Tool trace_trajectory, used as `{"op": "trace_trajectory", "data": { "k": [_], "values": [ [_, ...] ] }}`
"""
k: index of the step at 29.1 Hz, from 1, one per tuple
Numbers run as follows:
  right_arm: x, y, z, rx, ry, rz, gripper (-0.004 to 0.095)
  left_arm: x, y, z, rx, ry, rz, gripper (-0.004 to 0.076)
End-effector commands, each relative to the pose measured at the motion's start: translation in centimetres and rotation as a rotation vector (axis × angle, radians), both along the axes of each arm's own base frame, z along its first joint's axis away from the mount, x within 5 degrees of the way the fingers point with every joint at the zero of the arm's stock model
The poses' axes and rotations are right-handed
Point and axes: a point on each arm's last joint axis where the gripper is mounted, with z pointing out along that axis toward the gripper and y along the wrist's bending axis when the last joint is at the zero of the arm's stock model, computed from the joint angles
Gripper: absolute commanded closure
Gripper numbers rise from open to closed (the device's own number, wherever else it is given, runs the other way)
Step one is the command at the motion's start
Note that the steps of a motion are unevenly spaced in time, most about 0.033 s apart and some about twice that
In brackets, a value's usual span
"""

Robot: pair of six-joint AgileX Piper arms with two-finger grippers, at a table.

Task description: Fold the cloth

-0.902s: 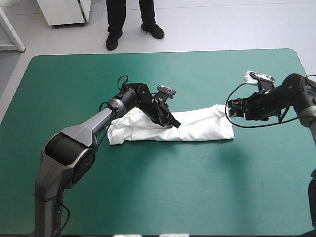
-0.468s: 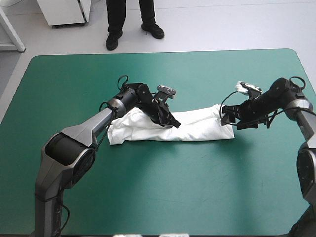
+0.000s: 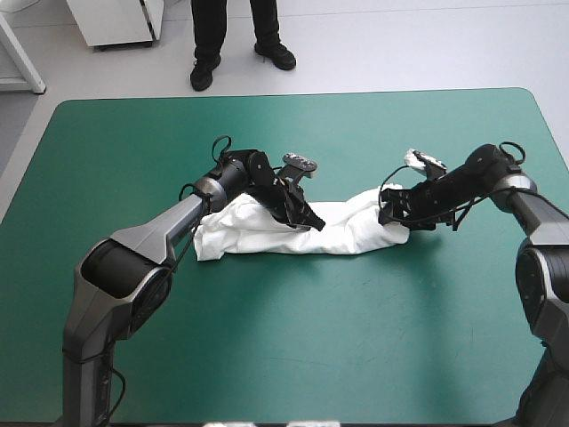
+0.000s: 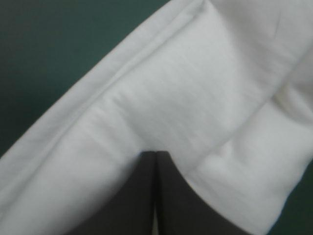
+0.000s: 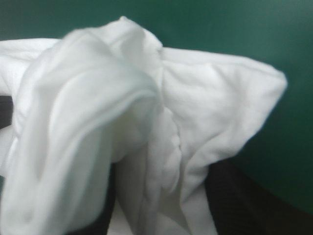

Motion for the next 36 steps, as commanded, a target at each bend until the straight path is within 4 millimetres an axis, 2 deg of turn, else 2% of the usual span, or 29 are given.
{"op": "trace_trajectory", "data": {
  "k": [1,6,11,13,18,22,26,32,36],
  "values": [
    [-0.1,1.6,-0.6,-0.004,0.001,0.058,0.0521,-0.4,-0.4,1.2,0.001,-0.029,-0.016,0.0734],
    [0.1,2.0,-0.7,-0.005,-0.024,0.079,0.0926,-0.5,-0.4,1.2,0.004,-0.027,-0.018,0.0734],
    [0.0,2.1,-0.5,0.016,-0.017,0.075,0.092,-0.5,-0.4,1.2,0.004,-0.025,-0.019,0.0734],
    [-0.2,2.2,0.3,0.024,-0.032,0.075,0.0919,-0.6,-0.3,1.1,0.009,-0.014,-0.024,0.0734],
    [-0.5,1.6,3.9,0.02,-0.129,0.07,0.0919,-0.7,-0.3,1.1,0.017,-0.001,-0.031,0.0734],
    [-1.0,0.0,7.4,0.017,-0.209,0.022,0.092,-0.9,-0.2,1.0,0.026,0.017,-0.041,0.0734],
    [-1.9,-1.0,9.6,0.027,-0.254,-0.005,0.092,-1.0,-0.2,1.0,0.031,0.021,-0.044,0.0734],
    [-2.6,-0.9,10.9,0.038,-0.279,0.0,0.092,-0.9,-0.2,1.0,0.029,0.016,-0.042,0.0734],
    [-2.6,-0.8,10.9,0.038,-0.281,0.004,0.0919,-0.5,-0.2,2.1,0.043,-0.02,-0.053,0.0734]
  ]
}}
